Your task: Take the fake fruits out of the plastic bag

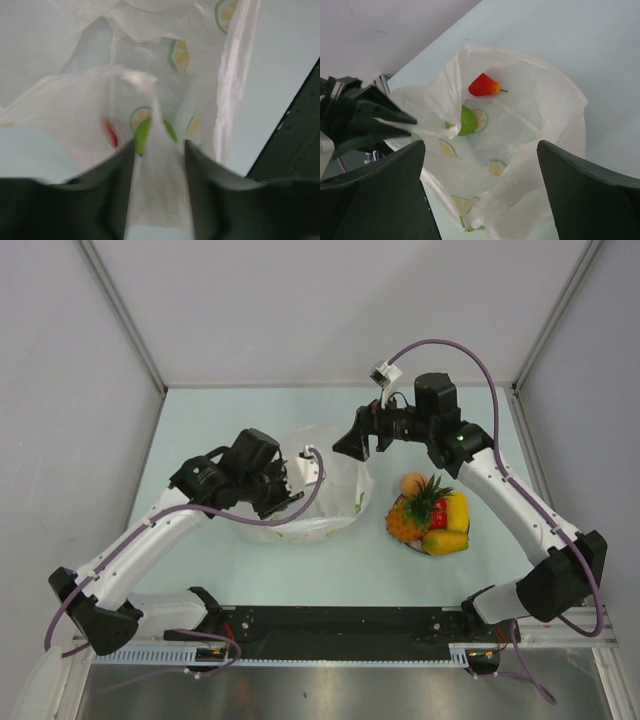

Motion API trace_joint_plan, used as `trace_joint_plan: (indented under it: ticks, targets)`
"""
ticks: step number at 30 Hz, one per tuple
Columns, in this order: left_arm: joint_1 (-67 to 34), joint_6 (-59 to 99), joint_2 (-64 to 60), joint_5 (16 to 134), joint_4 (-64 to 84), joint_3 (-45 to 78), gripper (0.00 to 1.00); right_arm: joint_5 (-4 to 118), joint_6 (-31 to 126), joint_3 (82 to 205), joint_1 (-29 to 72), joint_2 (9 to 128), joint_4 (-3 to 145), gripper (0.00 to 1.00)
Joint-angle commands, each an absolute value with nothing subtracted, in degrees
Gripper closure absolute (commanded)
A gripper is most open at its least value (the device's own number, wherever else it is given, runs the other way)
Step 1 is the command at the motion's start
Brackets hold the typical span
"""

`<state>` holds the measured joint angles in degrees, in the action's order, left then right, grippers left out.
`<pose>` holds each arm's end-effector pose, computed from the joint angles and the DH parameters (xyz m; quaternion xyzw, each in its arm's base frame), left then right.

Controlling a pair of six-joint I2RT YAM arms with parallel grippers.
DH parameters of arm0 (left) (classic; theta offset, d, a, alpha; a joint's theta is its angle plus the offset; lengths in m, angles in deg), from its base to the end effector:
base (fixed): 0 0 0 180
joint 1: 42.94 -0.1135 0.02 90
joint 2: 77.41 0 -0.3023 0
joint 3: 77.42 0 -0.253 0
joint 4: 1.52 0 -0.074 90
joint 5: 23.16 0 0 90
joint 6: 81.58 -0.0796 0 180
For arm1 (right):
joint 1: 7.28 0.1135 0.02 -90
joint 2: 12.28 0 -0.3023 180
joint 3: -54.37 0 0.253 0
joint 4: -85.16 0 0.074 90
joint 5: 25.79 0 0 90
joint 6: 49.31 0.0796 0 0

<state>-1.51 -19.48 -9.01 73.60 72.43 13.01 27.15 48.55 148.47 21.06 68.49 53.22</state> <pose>0.1717 -0.1640 0.3641 0.5536 0.7674 -0.0930 0.3098 0.2835 0.2074 0.4263 -0.3194 0.7248 0.4172 0.4457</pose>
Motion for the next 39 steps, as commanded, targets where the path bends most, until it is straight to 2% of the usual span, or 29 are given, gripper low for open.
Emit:
trace_joint_plan:
  ticks: [1,2,5,10,15,19,25,28,35,39]
  targets:
    - [-1.98,-20.24,-11.75,73.52,71.88,10.81,0.90,27.63,43.18,149.65,27.57,69.72,57.20,0.00]
    - [-2.85,-19.63,-12.80,71.78,71.45,11.42,1.00,29.74,41.50,149.74,29.52,69.98,57.29,0.00]
    - [-7.32,-18.92,-17.63,71.76,73.37,12.48,1.00,35.99,40.87,150.45,35.60,72.79,58.26,0.01]
    - [-13.92,-17.60,-25.46,72.28,73.55,18.80,1.00,40.73,33.76,150.45,44.12,79.37,54.66,0.09]
    - [-17.62,-19.35,-33.28,70.98,73.99,27.83,1.00,47.23,37.63,141.94,47.19,86.07,57.55,0.19]
    - [-19.29,-20.67,-38.81,67.01,74.34,34.09,1.00,51.29,32.34,134.73,53.62,84.58,56.76,0.20]
    - [-19.73,-21.73,-46.19,64.56,77.41,40.43,1.00,57.17,31.73,133.31,53.28,83.52,65.27,0.13]
    - [-19.73,-22.61,-50.67,61.83,78.82,40.79,0.99,57.88,36.00,135.32,50.65,84.83,70.82,0.13]
    - [-19.73,-24.01,-51.31,59.54,81.81,35.69,1.00,52.89,43.50,143.84,47.92,93.69,75.48,0.15]
    - [-19.73,-24.19,-51.48,59.80,82.52,35.86,1.00,50.59,46.40,149.47,48.26,98.63,75.84,0.11]
